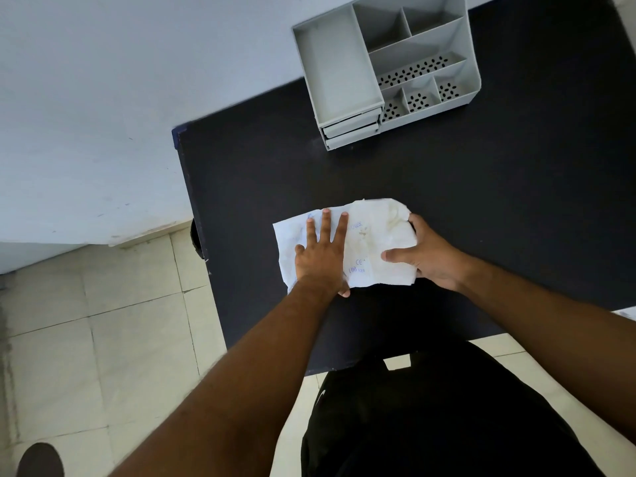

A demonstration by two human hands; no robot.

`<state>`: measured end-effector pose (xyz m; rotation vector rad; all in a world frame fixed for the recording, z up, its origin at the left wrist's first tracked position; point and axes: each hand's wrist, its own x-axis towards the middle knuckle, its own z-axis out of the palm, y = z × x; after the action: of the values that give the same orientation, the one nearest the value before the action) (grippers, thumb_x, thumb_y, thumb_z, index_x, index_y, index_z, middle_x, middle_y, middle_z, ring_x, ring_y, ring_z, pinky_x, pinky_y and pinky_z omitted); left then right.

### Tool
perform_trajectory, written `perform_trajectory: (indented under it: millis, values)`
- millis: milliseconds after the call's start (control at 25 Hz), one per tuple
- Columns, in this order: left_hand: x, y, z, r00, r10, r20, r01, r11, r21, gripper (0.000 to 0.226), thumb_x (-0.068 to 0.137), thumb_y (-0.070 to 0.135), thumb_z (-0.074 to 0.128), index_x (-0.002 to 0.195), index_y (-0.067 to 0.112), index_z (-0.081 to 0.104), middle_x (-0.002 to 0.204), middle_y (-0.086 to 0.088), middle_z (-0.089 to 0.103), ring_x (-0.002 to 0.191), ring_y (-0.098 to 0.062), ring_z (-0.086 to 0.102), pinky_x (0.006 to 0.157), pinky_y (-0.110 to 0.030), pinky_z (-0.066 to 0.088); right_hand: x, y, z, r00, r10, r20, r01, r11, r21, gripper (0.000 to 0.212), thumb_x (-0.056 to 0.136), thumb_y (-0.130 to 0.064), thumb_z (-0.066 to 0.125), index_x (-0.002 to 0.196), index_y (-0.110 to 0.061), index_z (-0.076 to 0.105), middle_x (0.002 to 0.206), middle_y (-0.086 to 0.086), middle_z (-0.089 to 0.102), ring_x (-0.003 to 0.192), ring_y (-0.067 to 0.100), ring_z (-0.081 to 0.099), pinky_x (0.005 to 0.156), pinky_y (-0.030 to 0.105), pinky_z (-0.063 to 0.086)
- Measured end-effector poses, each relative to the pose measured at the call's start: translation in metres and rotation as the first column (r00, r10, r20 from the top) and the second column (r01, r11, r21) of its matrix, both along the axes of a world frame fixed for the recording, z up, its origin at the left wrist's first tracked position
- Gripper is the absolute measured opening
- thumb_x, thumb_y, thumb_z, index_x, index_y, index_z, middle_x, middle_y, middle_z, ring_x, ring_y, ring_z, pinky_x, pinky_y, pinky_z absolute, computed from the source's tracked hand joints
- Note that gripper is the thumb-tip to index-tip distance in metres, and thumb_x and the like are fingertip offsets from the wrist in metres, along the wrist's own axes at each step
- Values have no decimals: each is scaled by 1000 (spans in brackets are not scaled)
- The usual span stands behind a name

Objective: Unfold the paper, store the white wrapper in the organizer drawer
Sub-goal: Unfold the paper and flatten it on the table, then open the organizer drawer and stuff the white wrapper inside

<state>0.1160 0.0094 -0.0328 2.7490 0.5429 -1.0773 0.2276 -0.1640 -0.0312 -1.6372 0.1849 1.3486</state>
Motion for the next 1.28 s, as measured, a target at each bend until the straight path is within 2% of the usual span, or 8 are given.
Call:
perform_trajectory:
  millis: [120,280,400,600,800,960,1160,1280]
  values:
    - [-1,0,2,1000,8,9,-8,1000,-3,156,56,48,94,155,28,-24,166,-6,-25,153,-36,-15,110,-57,34,-3,-5,-2,996,21,83,-20,1000,-13,80,80,3,73,143,-31,39,122,-3,63,113,19,64,78,40,61]
    - [-3,2,0,1000,7,25,-7,1000,-28,154,58,50,93,156,29,-23,166,-6,-25,153,-37,-16,113,-59,31,-3,-8,-3,984,-5,178,13,999,-43,75,81,-8,74,144,-30,38,119,-7,62,108,13,63,75,30,55]
    - [-5,6,-1,998,42,40,-39,996,-86,151,59,55,91,156,31,-22,166,-4,-26,152,-36,-20,113,-61,30,-3,-10,-2,992,-68,110,69,998,-9,61,85,-21,77,136,-30,46,119,-8,65,105,13,67,75,35,58]
    - [-8,7,-4,995,70,67,-63,992,-106,144,63,55,89,156,34,-18,166,-2,-25,153,-34,-19,108,-64,36,-2,-10,-6,958,-124,257,143,988,-58,39,87,-12,68,120,-26,54,108,-8,67,98,11,66,68,25,53]
    - [-8,5,-6,997,54,60,-49,996,-76,140,64,55,88,157,37,-14,166,-4,-25,153,-35,-18,114,-65,25,2,-12,-9,971,-151,186,153,988,2,45,84,-24,78,124,-28,58,114,-7,72,101,12,71,83,35,58]
    - [-7,4,-7,998,43,49,-41,998,-49,142,63,55,89,157,37,-16,166,-5,-26,153,-36,-18,115,-64,21,1,-13,-8,960,-140,241,143,990,7,47,85,-9,72,126,-25,58,116,-3,70,105,16,69,79,32,56]
    - [-6,3,-9,997,55,50,-53,997,-48,142,63,57,88,157,37,-17,165,-5,-27,152,-37,-18,115,-65,21,6,-13,-5,974,-154,165,151,988,29,41,85,-27,78,123,-27,61,113,-8,72,101,10,71,82,32,56]
    - [-6,3,-8,998,49,45,-47,998,-39,143,63,56,89,157,37,-17,165,-5,-26,153,-38,-17,115,-64,23,8,-11,-6,968,-177,176,175,984,27,38,85,-20,77,121,-22,63,111,-2,74,98,15,73,75,32,58]
